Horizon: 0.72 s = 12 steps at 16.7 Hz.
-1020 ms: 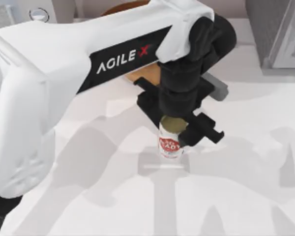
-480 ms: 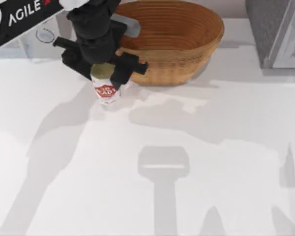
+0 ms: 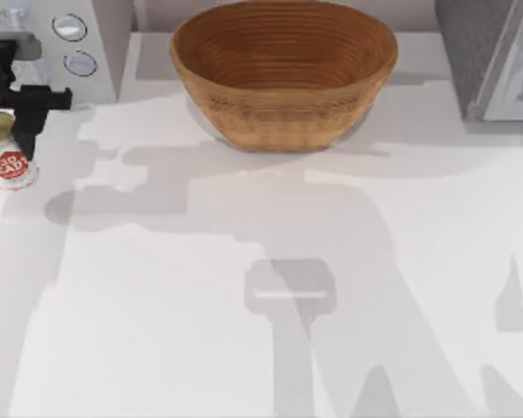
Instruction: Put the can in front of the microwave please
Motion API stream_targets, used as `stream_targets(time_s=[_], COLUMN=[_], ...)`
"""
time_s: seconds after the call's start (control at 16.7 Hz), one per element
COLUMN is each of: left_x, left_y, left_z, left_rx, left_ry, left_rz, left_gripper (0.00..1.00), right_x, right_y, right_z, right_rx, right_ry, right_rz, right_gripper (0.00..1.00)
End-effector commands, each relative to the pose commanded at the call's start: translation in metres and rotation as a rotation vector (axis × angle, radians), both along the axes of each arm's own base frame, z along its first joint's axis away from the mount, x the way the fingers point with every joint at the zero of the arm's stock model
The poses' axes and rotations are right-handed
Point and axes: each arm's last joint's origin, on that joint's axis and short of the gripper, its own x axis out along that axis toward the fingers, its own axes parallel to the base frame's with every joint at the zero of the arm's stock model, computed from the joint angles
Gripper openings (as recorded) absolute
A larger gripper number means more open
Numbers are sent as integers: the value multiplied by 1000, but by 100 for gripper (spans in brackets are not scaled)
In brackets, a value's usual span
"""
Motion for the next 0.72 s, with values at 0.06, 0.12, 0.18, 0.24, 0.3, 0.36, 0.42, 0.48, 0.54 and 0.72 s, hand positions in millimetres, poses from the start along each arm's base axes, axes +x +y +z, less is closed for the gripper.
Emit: stream_targets(time_s=[0.06, 0.12, 0.18, 0.24, 0.3, 0.36, 0.42, 0.48, 0.54, 0.72], left_x=[-2, -4, -4, -4, -4, -3, -3, -3, -3, -4], left_y=[6, 8, 9, 9, 9, 7, 7, 8, 8, 9], left_z=[0, -1, -1, -1, -1, -3, -3, -4, -6, -9], left_rx=[-2, -4, -4, -4, -4, -2, -2, -3, -3, -4], left_ry=[13, 20, 21, 21, 21, 23, 23, 22, 22, 21], left_rz=[10, 13, 14, 14, 14, 8, 9, 10, 12, 14], left_gripper=[0, 0, 0, 0, 0, 0, 0, 0, 0, 0], right_x=[0, 0, 0, 0, 0, 0, 0, 0, 0, 0], right_y=[0, 0, 0, 0, 0, 0, 0, 0, 0, 0], right_z=[0, 0, 0, 0, 0, 0, 0, 0, 0, 0], right_rx=[0, 0, 0, 0, 0, 0, 0, 0, 0, 0], right_ry=[0, 0, 0, 0, 0, 0, 0, 0, 0, 0], right_rz=[0, 0, 0, 0, 0, 0, 0, 0, 0, 0], right_gripper=[100, 100, 100, 100, 100, 100, 100, 100, 100, 100])
